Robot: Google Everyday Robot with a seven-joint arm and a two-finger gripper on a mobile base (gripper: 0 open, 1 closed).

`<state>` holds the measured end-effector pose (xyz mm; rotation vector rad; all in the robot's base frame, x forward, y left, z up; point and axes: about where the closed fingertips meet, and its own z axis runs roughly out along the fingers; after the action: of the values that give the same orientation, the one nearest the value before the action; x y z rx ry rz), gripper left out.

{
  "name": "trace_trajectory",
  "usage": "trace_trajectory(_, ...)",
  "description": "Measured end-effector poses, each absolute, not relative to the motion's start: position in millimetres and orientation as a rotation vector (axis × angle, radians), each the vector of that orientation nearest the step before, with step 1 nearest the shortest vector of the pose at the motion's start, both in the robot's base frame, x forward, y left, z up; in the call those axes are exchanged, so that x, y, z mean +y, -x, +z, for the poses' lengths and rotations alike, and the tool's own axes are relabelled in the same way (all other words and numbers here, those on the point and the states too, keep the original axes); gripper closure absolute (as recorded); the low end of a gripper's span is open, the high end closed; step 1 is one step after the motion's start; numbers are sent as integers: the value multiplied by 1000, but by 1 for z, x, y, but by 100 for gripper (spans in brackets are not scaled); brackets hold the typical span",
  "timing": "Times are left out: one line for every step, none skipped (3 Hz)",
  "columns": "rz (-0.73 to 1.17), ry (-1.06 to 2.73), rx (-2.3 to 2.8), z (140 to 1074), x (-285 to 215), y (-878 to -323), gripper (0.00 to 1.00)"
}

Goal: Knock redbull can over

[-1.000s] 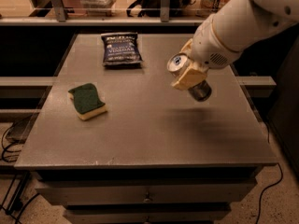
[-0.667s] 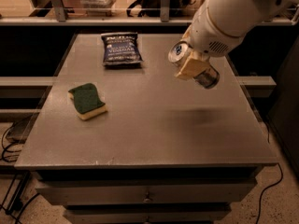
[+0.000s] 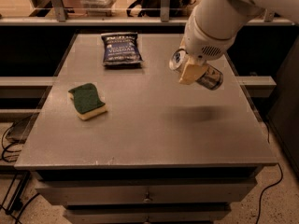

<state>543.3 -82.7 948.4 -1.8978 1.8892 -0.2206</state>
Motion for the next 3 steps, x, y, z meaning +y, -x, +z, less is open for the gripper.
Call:
trace_trajectory(-198,1928,1947,925,-88,-546,37)
trace_trajectory(-138,1935,2014,899,-93,-545,14)
trace_trajectory(-44,1915,2086,870,-98,-540,0)
